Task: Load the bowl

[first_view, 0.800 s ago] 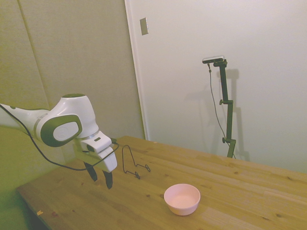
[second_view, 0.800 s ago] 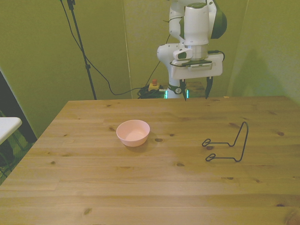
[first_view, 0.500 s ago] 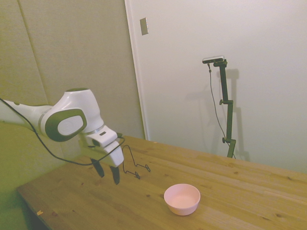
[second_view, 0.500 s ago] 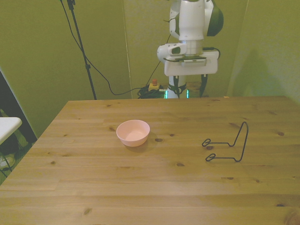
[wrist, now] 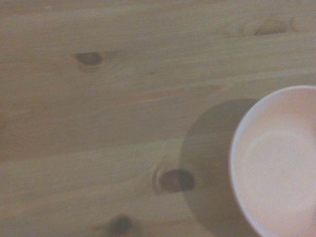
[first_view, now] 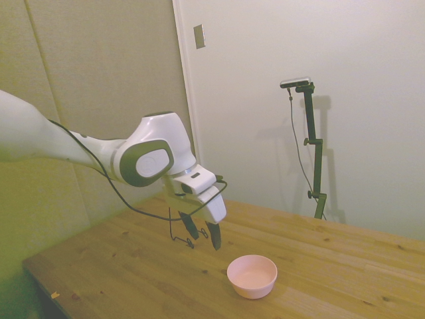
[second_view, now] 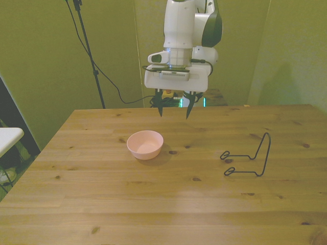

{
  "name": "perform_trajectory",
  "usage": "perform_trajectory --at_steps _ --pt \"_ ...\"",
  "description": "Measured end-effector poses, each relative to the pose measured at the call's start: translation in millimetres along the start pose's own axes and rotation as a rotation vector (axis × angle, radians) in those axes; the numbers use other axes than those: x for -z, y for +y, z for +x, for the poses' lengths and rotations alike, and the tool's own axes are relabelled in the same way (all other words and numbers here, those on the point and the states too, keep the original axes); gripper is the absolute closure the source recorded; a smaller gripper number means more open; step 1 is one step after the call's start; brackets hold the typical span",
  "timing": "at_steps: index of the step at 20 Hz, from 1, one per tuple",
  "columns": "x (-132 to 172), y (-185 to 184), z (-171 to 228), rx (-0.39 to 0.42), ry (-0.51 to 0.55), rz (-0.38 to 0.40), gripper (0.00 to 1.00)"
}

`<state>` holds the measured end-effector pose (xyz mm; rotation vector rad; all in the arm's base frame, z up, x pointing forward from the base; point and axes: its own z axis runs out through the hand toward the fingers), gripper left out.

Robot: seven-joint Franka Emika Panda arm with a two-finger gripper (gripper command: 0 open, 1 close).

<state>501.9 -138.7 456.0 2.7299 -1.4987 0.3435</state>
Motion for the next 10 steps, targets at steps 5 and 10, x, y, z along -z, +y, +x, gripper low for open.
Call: perform_trajectory --at_steps 5,10 --pt "-39.1 -14.7 27.7 -0.059 -0.008 -0.024 0.00" --pt "-79.2 -23.1 41.0 -0.085 -0.029 -0.064 0.00"
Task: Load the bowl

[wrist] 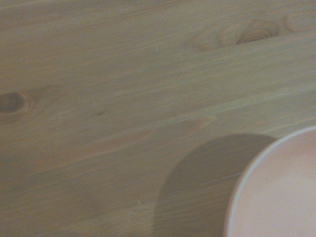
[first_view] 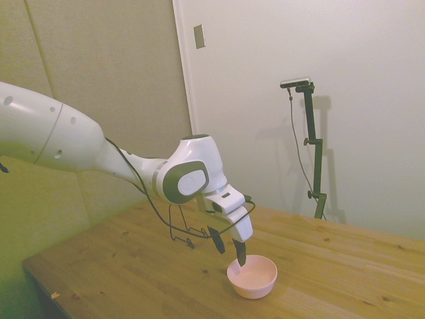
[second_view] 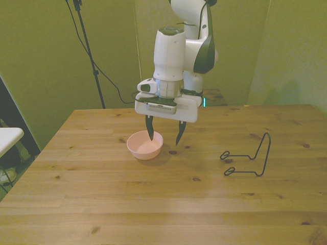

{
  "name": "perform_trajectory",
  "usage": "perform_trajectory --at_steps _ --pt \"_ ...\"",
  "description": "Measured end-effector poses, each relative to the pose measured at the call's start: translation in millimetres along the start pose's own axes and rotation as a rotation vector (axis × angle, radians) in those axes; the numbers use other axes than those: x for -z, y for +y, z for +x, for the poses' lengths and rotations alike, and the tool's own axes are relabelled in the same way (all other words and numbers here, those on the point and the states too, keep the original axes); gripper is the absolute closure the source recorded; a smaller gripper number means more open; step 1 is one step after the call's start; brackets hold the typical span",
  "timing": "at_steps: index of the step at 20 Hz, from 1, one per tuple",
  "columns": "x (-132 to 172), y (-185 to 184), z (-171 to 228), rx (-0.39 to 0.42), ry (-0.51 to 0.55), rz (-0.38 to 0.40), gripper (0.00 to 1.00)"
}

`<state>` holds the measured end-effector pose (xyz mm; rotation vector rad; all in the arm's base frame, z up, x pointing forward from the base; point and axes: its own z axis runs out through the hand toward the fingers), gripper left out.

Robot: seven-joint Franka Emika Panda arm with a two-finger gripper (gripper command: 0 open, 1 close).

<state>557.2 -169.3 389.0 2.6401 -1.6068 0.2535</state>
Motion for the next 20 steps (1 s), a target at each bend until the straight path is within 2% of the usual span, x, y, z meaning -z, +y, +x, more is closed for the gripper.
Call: perform_trajectory --at_steps 1,2,7,20 --pt "-6.8 -2.8 0.8 -0.001 -0.002 -0.006 0.00" --pt "-12.8 -5.5 0.8 -0.001 -0.004 -0.010 1.00" --pt "-25.9 -10.4 3.3 -0.002 -0.006 -0.026 1.00" --pt "-26.2 -6.2 8.3 -0.012 -0.005 -0.030 1.00"
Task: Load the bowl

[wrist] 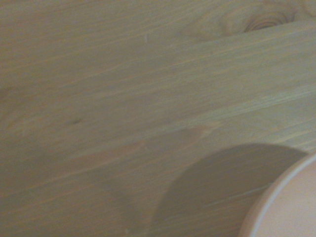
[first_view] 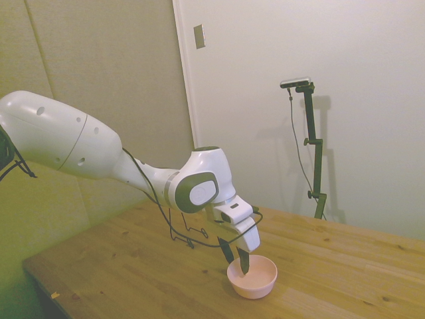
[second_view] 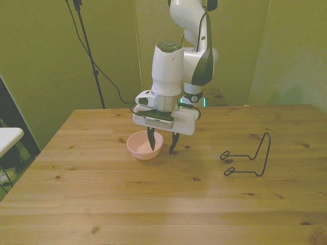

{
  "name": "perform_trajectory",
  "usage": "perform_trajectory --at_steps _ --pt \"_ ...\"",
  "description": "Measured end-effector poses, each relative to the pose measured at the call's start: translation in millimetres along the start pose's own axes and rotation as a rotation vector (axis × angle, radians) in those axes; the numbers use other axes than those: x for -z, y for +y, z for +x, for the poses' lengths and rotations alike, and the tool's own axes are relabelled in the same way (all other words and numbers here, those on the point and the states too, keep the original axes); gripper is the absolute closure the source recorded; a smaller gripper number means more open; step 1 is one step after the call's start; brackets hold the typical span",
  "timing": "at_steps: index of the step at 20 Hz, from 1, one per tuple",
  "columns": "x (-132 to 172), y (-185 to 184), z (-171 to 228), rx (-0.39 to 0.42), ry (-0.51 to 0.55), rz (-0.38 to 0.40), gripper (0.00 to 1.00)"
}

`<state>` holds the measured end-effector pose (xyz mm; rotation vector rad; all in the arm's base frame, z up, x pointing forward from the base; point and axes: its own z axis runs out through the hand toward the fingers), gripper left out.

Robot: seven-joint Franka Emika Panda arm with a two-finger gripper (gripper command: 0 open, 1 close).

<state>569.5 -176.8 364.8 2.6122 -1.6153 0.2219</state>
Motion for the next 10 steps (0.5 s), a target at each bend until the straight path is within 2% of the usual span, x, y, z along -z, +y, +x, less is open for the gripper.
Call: perform_trajectory --at_steps 10 --pt "-3.8 2.2 -0.6 0.002 -0.013 0.001 1.00"
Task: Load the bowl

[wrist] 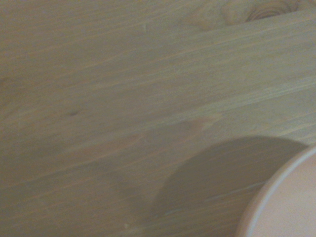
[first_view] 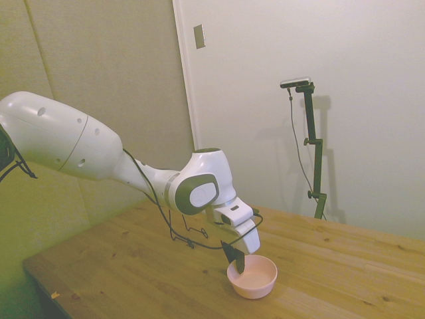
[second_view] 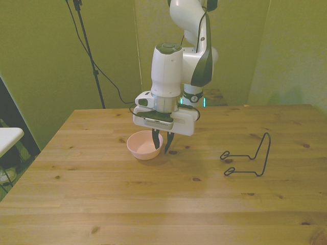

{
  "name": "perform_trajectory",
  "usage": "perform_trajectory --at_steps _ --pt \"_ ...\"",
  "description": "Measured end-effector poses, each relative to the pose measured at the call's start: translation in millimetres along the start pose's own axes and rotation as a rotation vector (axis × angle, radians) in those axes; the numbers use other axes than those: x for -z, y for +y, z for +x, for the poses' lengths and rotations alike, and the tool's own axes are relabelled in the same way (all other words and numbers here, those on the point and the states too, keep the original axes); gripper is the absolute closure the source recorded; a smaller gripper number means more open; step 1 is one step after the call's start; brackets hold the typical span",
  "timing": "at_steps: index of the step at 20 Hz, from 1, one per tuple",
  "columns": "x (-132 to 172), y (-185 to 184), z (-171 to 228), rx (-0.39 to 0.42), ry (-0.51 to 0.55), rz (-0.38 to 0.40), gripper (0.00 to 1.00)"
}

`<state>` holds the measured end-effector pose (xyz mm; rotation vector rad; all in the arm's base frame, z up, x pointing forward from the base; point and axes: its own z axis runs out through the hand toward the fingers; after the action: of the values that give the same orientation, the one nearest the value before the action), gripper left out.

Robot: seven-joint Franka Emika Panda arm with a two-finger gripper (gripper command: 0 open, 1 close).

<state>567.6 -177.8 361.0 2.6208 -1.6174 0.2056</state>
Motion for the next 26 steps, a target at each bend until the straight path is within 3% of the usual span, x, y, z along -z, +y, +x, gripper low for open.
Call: perform_trajectory --at_steps 5,9,15,19,26 --pt "4.2 -1.4 1.7 0.008 -0.038 0.039 1.00" --pt "24.9 -5.5 2.7 0.058 -0.142 0.126 1.00" --pt "93.2 -28.5 -5.5 0.124 -0.261 0.279 1.00" --pt "140.0 -70.0 -34.9 0.188 -0.290 0.361 1.00" --pt "127.0 -89.3 -53.8 0.204 -0.377 0.467 1.00"
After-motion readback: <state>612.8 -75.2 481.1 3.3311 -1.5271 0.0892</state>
